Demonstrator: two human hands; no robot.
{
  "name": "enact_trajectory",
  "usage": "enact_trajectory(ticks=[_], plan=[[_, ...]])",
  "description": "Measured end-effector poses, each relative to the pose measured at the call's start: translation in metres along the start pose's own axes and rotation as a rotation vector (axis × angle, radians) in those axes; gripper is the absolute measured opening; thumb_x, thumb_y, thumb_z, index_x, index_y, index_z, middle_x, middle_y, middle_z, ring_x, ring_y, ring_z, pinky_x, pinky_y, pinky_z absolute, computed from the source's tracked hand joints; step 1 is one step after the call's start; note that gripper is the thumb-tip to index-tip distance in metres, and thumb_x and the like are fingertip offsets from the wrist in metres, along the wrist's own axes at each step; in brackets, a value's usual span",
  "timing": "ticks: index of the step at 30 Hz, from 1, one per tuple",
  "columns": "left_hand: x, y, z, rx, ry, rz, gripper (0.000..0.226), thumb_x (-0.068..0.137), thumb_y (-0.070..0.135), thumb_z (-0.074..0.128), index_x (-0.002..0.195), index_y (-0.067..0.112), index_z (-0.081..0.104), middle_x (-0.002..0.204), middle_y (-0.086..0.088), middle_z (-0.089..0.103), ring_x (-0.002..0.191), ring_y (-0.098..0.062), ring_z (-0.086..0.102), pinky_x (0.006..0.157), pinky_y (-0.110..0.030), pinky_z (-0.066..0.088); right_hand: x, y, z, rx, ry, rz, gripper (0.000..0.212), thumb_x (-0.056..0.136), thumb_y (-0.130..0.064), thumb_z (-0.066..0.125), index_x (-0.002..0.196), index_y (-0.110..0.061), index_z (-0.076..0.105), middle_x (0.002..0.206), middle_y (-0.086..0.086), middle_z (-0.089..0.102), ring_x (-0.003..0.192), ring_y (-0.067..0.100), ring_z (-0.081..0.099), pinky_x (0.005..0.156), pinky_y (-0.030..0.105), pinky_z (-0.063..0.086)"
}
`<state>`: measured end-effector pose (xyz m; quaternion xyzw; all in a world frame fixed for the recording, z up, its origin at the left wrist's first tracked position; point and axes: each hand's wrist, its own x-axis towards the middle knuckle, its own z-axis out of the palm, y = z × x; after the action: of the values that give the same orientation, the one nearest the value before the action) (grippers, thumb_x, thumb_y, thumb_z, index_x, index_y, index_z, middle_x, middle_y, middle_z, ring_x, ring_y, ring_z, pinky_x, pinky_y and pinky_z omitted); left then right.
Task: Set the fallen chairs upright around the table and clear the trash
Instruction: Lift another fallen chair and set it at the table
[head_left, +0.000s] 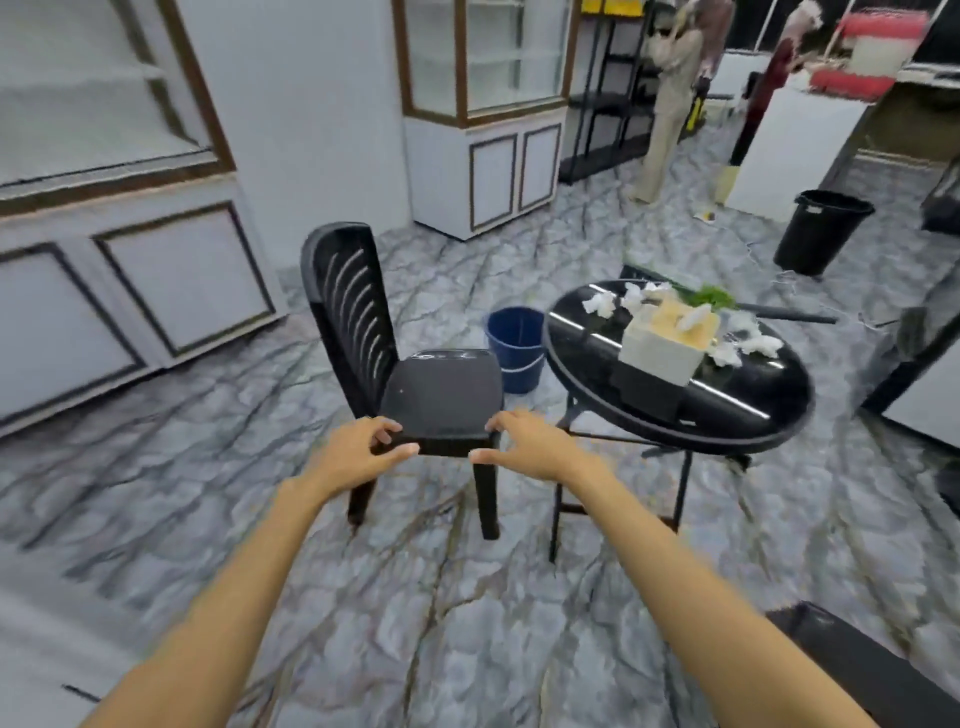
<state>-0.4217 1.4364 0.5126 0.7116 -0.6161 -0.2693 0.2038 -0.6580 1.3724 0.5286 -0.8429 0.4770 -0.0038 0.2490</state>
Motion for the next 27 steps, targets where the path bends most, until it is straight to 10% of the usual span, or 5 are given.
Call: enact_trajectory(ticks=[12,27], plan=[[0.039,-0.162,-0.134,0.067,0.166,-0.348,0.079,0.066,0.08,0.045,0.118,0.022,0.056,0.114,-0.001,0.061,0.095,-0.015,0.056,0.085,-0.033,0.049,0.224,-0.179,0.045,-0.285,-0.172,-0.384,0.077,0.086,-0.067,0.042,0.141,-0.014,0.037,0.145,0.011,0.037,0.131,0.029,0.038,0.106,0.041,0.034],[0.161,-0.283,-0.263,0.166,0.253,-0.573,0.07,0.078,0.071,0.045,0.125,0.02,0.052,0.119,-0.007,0.061,0.104,-0.022,0.059,0.089,-0.039,0.051,0.458,-0.29,0.031,-0.278,-0.268,-0.569,0.076,0.087,-0.068,0.035,0.14,-0.012,0.038,0.143,0.01,0.039,0.129,0.027,0.04,0.103,0.041,0.037]])
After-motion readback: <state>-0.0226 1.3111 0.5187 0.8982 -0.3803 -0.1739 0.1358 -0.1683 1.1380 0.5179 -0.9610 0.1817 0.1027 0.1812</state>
